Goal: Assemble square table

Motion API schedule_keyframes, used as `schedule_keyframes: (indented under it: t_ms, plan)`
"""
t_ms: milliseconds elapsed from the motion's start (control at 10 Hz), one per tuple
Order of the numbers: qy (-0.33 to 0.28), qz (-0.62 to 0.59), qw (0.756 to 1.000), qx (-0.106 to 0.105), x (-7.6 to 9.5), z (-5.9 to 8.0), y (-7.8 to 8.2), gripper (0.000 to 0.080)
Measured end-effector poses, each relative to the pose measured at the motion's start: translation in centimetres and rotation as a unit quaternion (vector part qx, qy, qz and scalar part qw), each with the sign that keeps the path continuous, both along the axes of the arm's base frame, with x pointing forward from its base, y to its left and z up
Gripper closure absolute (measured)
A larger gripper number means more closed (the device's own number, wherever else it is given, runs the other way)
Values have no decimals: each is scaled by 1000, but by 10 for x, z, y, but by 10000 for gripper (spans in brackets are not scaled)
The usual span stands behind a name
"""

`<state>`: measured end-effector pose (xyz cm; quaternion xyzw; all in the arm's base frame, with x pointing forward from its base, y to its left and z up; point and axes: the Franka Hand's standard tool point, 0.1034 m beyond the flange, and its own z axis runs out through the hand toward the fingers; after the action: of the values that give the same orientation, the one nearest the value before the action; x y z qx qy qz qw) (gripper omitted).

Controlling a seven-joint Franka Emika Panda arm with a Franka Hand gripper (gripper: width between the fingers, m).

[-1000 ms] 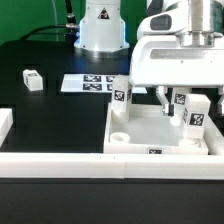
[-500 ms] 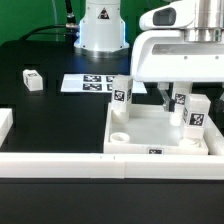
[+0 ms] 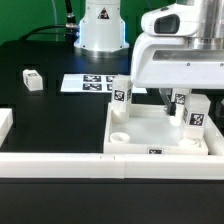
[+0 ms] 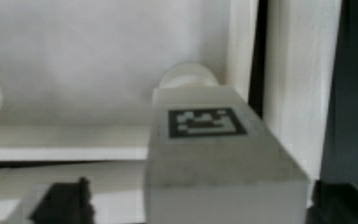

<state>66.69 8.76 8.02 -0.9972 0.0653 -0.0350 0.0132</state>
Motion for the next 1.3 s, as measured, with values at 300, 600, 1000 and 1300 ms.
schedule_keyframes:
  t_ms: [300, 600, 1000, 1300]
  plan:
    - [2, -102, 995, 7, 0, 0, 0, 512]
    - [5, -220, 975, 16, 0, -1, 0, 512]
    - [25, -519, 853, 51, 3, -3, 1, 511]
    - [4, -689, 716, 114, 4, -4, 1, 509]
